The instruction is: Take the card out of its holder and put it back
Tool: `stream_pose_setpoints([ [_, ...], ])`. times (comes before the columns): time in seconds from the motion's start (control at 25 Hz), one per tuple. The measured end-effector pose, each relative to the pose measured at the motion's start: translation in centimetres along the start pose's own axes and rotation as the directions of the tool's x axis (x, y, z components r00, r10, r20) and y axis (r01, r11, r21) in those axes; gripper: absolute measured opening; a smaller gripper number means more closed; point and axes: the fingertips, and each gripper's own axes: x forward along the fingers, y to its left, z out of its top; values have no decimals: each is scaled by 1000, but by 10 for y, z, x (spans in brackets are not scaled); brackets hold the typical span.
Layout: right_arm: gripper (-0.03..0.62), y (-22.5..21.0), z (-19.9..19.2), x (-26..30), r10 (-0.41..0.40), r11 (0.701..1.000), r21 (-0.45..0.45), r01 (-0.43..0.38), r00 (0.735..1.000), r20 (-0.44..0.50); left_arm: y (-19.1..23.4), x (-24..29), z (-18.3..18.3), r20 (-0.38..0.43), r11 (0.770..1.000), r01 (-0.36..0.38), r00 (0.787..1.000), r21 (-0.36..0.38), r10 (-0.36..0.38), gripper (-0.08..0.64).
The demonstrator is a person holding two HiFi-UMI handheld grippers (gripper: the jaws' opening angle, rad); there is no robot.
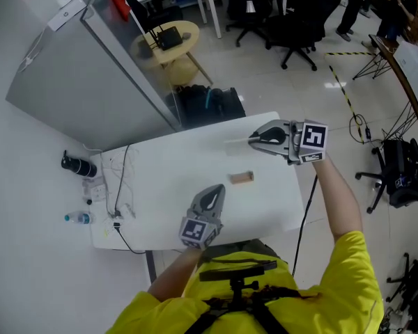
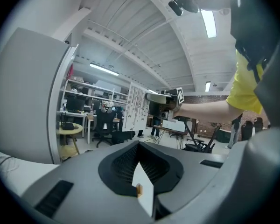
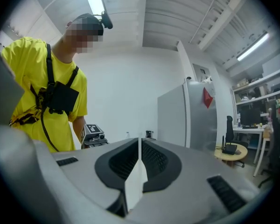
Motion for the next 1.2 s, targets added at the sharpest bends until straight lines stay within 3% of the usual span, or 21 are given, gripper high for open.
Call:
stream_pose_setpoints([
  [0.24, 21, 0, -7, 5, 3, 1000, 14, -3, 1000, -3, 5, -1, -1, 19, 999, -5, 1000, -40, 5, -3],
  [0.4, 21, -1, -12, 6, 4, 1000, 22, -4, 1000, -10, 9, 0, -2, 2, 999, -30, 1000, -29, 30, -3],
  [0.64, 21, 2, -42, 13, 11, 997, 72, -9, 1000, -24, 9, -5, -12, -27, 998, -31, 999, -51, 29, -3],
  [0.96, 21, 14, -142, 27, 64, 980, 194, -53, 997, -47, 18, 3, -66, -100, 996, -31, 995, -83, 23, -3],
  [1.2, 21, 12, -216, 37, 77, 970, 235, -60, 995, -61, 28, 16, -103, -146, 995, -45, 989, -84, 33, -3],
])
